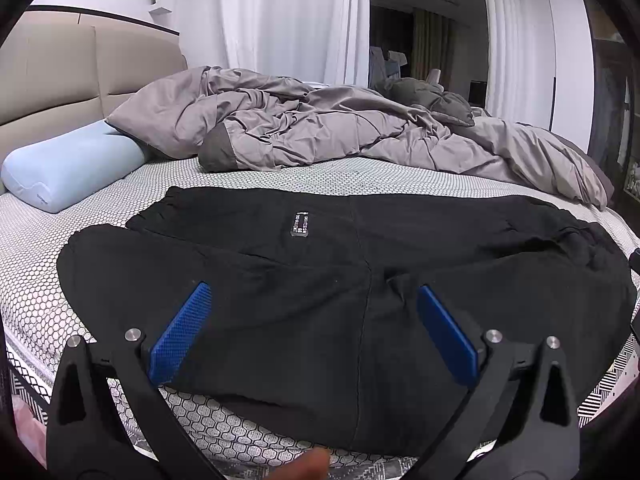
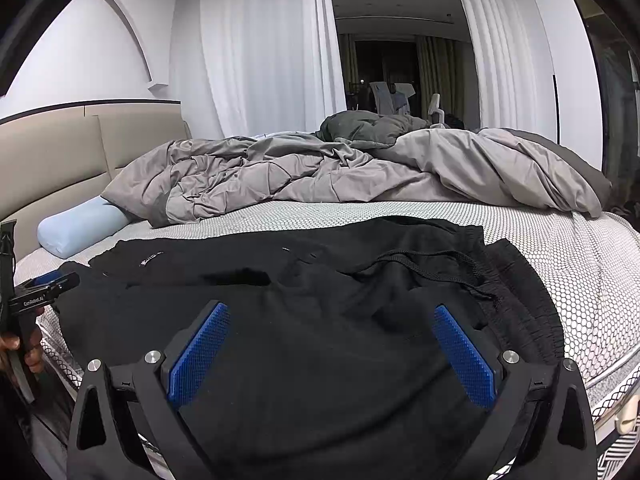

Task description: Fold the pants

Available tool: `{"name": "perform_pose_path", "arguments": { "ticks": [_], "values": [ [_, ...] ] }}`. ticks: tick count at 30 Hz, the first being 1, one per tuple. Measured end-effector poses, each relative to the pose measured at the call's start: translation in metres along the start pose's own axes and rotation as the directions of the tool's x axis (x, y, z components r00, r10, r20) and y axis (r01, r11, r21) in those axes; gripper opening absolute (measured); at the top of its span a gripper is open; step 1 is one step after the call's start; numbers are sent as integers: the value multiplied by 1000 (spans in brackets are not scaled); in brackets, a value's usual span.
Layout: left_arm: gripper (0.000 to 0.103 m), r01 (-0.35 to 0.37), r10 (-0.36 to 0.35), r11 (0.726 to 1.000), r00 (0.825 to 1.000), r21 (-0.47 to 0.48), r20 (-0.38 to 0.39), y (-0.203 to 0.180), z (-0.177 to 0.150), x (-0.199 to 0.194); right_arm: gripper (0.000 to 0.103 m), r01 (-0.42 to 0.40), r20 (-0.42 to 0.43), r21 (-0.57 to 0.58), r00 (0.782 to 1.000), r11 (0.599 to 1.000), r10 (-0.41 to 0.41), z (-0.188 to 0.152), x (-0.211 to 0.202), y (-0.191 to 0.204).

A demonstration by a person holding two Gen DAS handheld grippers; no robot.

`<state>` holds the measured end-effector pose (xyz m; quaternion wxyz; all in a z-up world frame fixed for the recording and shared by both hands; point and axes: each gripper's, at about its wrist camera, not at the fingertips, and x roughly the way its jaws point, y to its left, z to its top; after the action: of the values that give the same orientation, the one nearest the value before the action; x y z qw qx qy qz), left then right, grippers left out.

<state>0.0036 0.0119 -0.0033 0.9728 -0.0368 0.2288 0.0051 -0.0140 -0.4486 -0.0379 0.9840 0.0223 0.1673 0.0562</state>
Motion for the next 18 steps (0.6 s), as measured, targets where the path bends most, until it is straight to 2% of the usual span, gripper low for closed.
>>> {"name": "perform_pose_path", "arguments": {
  "ticks": [18],
  "values": [
    [102,-6,6,1000,1000,-4,2,-3,-1,-6,103,10,-8,1,1000,1000,-10,-1,2,-1]
  ]
}}
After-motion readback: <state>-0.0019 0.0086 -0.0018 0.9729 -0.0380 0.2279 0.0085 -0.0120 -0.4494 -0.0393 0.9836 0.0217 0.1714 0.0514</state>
